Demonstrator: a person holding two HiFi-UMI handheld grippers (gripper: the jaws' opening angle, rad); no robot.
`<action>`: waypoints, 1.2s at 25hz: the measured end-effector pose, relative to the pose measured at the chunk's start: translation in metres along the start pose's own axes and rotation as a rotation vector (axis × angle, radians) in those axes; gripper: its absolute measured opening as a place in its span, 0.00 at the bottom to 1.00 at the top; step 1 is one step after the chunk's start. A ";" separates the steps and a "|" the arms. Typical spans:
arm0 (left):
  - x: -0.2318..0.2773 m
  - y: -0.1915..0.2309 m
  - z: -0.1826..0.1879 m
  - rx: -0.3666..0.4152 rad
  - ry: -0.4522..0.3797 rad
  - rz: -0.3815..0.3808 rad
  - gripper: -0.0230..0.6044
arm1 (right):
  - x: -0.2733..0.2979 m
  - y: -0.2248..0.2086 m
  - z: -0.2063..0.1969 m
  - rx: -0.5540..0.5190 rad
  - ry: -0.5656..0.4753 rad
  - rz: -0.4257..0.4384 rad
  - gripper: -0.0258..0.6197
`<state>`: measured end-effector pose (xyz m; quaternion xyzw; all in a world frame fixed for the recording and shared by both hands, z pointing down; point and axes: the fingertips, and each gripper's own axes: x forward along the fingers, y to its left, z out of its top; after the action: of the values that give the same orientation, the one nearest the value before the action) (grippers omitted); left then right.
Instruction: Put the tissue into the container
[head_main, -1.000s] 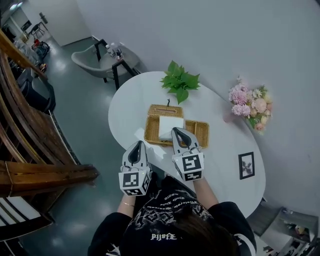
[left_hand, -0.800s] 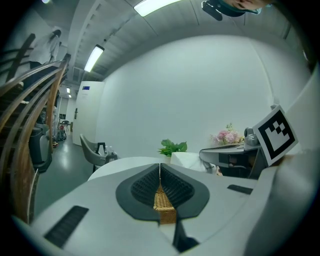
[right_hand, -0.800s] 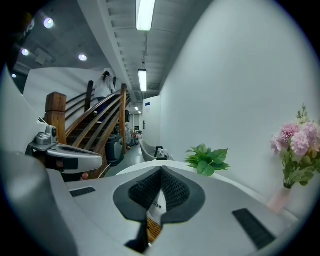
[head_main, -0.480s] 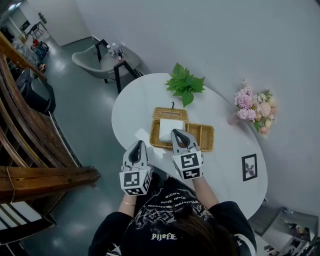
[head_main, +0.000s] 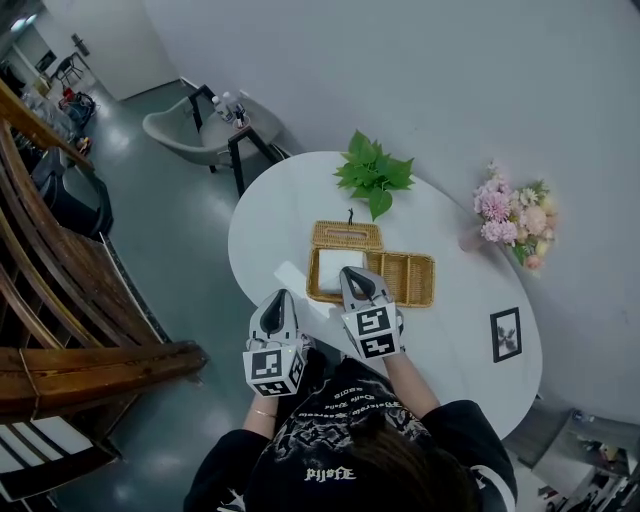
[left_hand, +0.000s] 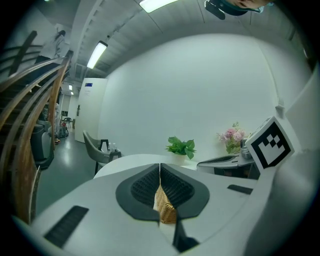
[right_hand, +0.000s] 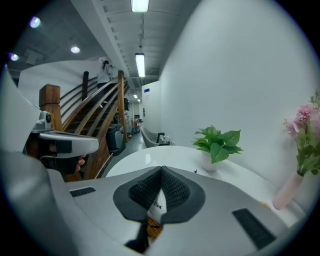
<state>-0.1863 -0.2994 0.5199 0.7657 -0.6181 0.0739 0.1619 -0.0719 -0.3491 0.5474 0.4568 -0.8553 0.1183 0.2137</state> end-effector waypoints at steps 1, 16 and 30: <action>0.000 0.003 -0.001 -0.003 0.002 0.004 0.08 | 0.002 0.000 -0.002 -0.001 0.006 -0.001 0.08; 0.004 0.026 0.001 -0.006 -0.002 0.032 0.08 | 0.035 0.001 -0.032 -0.004 0.137 -0.010 0.08; 0.015 0.027 -0.002 0.003 0.016 0.014 0.08 | 0.049 -0.004 -0.047 -0.008 0.248 -0.043 0.08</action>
<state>-0.2088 -0.3173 0.5304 0.7611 -0.6219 0.0823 0.1652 -0.0804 -0.3683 0.6118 0.4559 -0.8130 0.1657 0.3220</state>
